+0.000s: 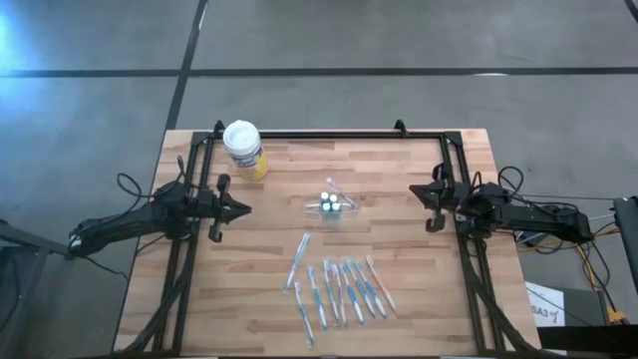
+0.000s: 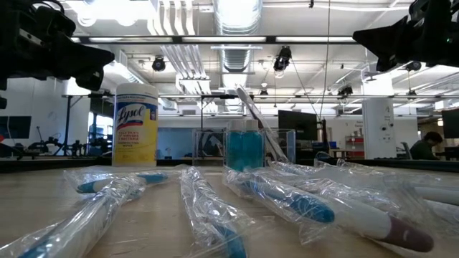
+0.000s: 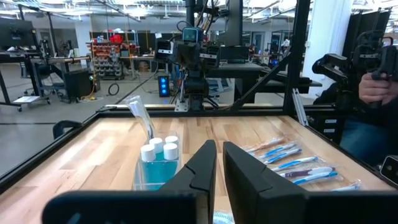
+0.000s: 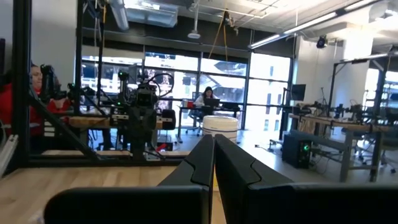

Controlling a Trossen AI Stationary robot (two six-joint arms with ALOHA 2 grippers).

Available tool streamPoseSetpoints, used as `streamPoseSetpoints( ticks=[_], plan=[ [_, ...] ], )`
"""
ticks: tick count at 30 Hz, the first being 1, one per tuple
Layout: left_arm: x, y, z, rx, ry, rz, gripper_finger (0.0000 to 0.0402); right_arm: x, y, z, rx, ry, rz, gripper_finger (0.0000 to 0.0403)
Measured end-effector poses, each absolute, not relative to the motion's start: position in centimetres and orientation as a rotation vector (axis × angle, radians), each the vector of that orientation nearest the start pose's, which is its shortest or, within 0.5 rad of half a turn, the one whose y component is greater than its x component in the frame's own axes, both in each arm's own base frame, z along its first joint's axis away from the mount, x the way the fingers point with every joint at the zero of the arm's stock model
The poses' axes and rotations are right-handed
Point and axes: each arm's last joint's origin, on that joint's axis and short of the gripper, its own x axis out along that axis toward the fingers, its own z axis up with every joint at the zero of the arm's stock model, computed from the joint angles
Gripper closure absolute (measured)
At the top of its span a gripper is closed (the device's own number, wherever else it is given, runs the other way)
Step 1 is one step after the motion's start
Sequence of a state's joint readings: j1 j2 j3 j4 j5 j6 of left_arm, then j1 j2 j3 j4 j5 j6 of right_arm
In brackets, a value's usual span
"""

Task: Pick & Place toothbrushing station
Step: Put the blue toothbrush into the left section of the transparent organizer

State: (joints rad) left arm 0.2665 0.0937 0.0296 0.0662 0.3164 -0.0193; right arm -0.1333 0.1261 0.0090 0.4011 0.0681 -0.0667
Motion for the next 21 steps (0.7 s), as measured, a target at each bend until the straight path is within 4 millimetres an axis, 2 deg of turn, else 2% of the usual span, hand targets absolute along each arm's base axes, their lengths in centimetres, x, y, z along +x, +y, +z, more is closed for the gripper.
streamPoseSetpoints(
  ticks=[8,21],
  plan=[
    [10.0,1.8,17.2,-0.02,-0.001,-0.05,0.0366,10.5,-1.6,19.0,-0.055,-0.227,-0.208,0.0394],
    [9.9,1.7,18.0,-0.175,-0.075,-0.086,0.0367,11.0,-1.7,18.4,-0.095,-0.145,-0.208,0.0394]
  ],
)
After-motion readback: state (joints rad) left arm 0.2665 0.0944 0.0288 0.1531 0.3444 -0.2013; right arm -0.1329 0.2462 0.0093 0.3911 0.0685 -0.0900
